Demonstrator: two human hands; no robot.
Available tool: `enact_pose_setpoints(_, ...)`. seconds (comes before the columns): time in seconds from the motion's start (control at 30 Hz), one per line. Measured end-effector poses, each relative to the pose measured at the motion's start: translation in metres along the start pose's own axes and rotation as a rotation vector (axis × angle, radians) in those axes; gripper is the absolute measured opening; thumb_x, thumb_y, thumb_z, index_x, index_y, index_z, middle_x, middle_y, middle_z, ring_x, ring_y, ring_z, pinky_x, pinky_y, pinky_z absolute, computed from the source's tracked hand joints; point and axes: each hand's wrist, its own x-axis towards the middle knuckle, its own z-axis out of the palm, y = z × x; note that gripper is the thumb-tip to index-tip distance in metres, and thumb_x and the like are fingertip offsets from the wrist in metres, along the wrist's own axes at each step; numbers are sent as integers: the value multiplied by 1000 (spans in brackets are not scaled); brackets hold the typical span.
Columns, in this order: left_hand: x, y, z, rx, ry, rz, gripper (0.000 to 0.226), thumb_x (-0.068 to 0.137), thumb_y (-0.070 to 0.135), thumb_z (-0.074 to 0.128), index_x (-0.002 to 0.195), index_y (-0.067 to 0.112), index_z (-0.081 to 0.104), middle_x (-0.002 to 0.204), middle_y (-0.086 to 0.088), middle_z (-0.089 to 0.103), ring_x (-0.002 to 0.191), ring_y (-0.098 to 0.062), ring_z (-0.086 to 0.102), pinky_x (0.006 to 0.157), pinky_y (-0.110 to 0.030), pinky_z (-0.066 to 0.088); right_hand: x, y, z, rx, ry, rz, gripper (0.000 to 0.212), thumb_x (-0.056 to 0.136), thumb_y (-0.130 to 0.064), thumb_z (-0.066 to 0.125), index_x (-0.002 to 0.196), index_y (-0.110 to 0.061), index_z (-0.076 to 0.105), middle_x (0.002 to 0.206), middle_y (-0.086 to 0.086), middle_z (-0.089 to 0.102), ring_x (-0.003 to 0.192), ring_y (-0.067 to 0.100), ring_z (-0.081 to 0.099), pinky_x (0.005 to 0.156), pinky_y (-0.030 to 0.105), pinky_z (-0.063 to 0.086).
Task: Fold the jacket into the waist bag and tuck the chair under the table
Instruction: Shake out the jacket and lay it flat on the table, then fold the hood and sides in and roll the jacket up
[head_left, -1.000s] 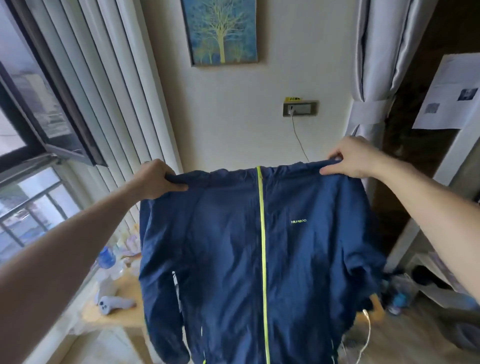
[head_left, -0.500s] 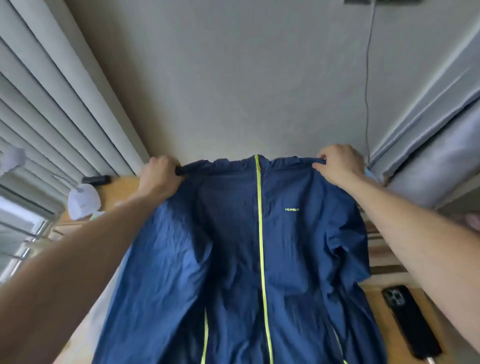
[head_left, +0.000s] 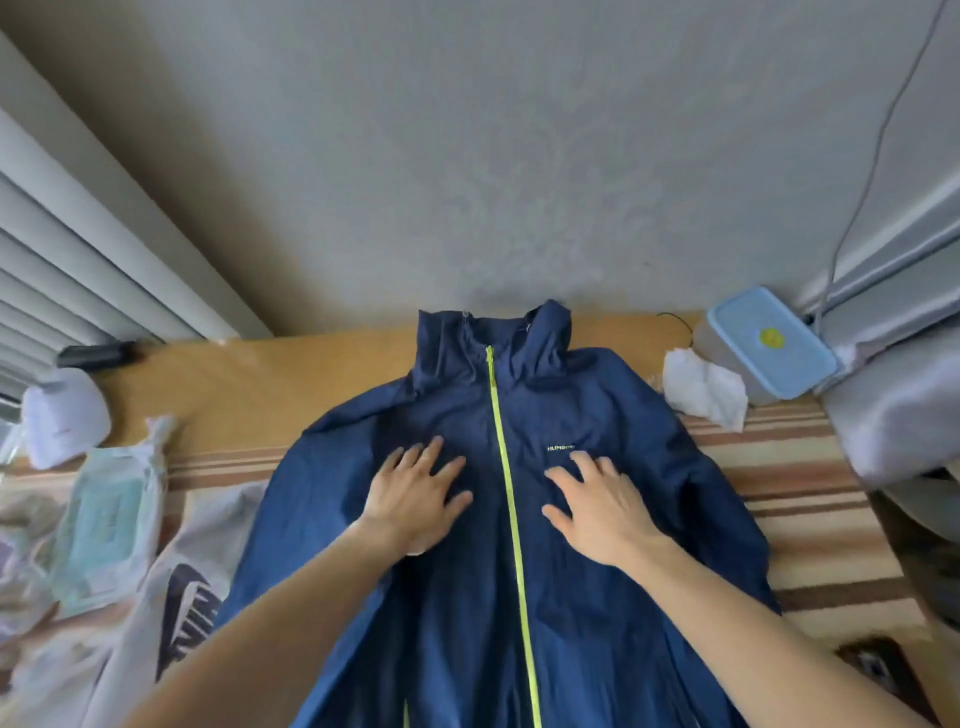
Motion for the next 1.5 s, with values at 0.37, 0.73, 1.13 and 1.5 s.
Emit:
enact_pose_setpoints(0.37, 155, -47, -100, -1265, 157, -631, 54, 79, 52, 77, 100, 3, 67, 100, -11, 71, 87, -27, 68, 77, -38, 59, 168, 16, -125, 1009, 214, 508, 44, 86, -50, 70, 92, -8, 57, 89, 6, 60, 83, 25, 62, 67, 34, 47)
enact_pose_setpoints(0.73, 81, -60, -90, -1508, 482, 55, 37, 73, -21, 51, 82, 4, 78, 96, -26, 70, 82, -30, 69, 69, -39, 55, 100, 40, -116, 1432, 508, 105, 41, 79, 20, 65, 73, -21, 71, 78, -18, 73, 78, -2, 68, 77, 17, 53)
enact_pose_setpoints(1.13, -25, 2, -25, -314, 532, 17, 36, 93, 19, 50, 122, 16, 71, 148, -14, 55, 133, -36, 50, 113, -49, 40, -36, 80, -14, 533, 547, 268, 34, 90, -5, 60, 119, -20, 68, 119, 4, 59, 107, 24, 59, 86, 39, 52)
enact_pose_setpoints(1.5, -54, 107, 37, -135, 319, -78, 65, 98, 54, 39, 154, 20, 42, 169, -16, 22, 157, -35, 17, 125, -53, 20, -151, 118, 61, 723, 59, 881, 52, 76, -29, 83, 118, -10, 61, 112, 15, 70, 104, 38, 65, 79, 37, 51)
